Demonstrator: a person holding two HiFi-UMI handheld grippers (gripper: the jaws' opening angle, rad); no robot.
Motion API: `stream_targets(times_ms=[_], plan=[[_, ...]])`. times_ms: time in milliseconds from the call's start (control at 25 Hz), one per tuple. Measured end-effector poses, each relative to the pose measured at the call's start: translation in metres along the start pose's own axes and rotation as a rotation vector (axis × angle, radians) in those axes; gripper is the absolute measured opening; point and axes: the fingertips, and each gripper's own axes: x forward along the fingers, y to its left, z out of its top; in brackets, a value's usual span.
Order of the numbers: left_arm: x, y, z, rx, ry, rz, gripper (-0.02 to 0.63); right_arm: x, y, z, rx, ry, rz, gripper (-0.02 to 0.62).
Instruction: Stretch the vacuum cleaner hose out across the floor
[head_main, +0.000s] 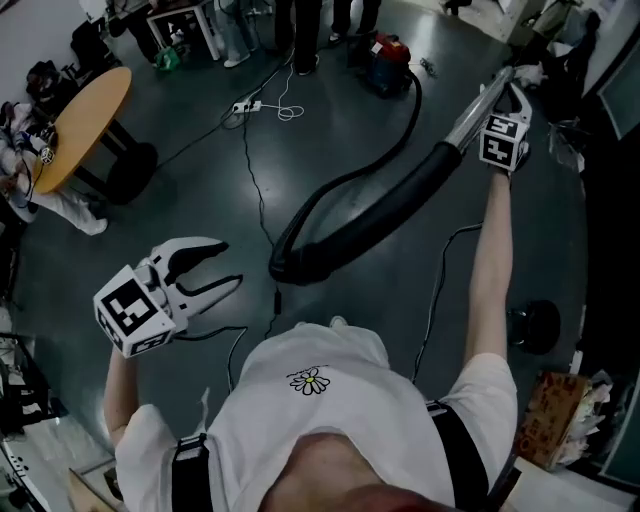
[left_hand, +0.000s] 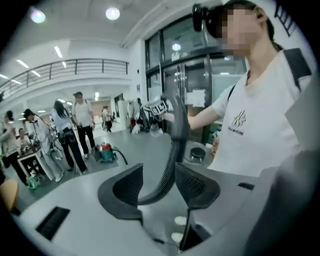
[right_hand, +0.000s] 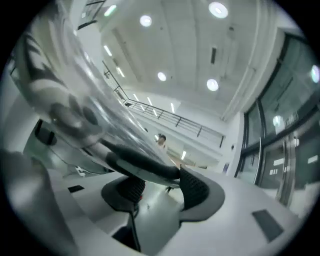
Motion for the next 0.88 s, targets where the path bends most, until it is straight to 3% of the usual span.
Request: stream_targets(times_ms=[80,160,280,400,560,640,880], plan=[[-0.032,0.014,0.027,-0.067,-0.214,0.018,0.199,-0.02,-0.023,0.07,-0.255,-0.133,-0.044,0.215],[-0.042,0.028,0.06,-0.101,-0.43,-0.037,0.199,-0.052,-0.019,0.156,-0.535,-0.286,-0.088,0.215],[-0.017,0.023,0.109,-0.103,-0.691,-0.241,0.199,-0.102,0.027,0.266,-0.836,-0.492,-0.088,0.216],[0.022,0.006,0.164,-0.231,-0.869,-0.532,0.199,-0.138,0.066,0.325,-0.939,-0.572,-0.016,0.215],[0.019,-0.036,0.216,-0.371,-0.954,-0.923,0.235,-0.165,0.106,0.348,-1.005,-0.585,0.08,0.215],[0.01,-0.046,0.226,-0.396,-0.939,-1.013,0.252,-0.17,0.115,0.347,-1.011,-0.58,0.087,0.213],[0.065,-0.062,0.212,-0.215,-0.689,-0.844,0.252,-0.17,0.119,0.316,-1.051,-0.533,0.017,0.215]])
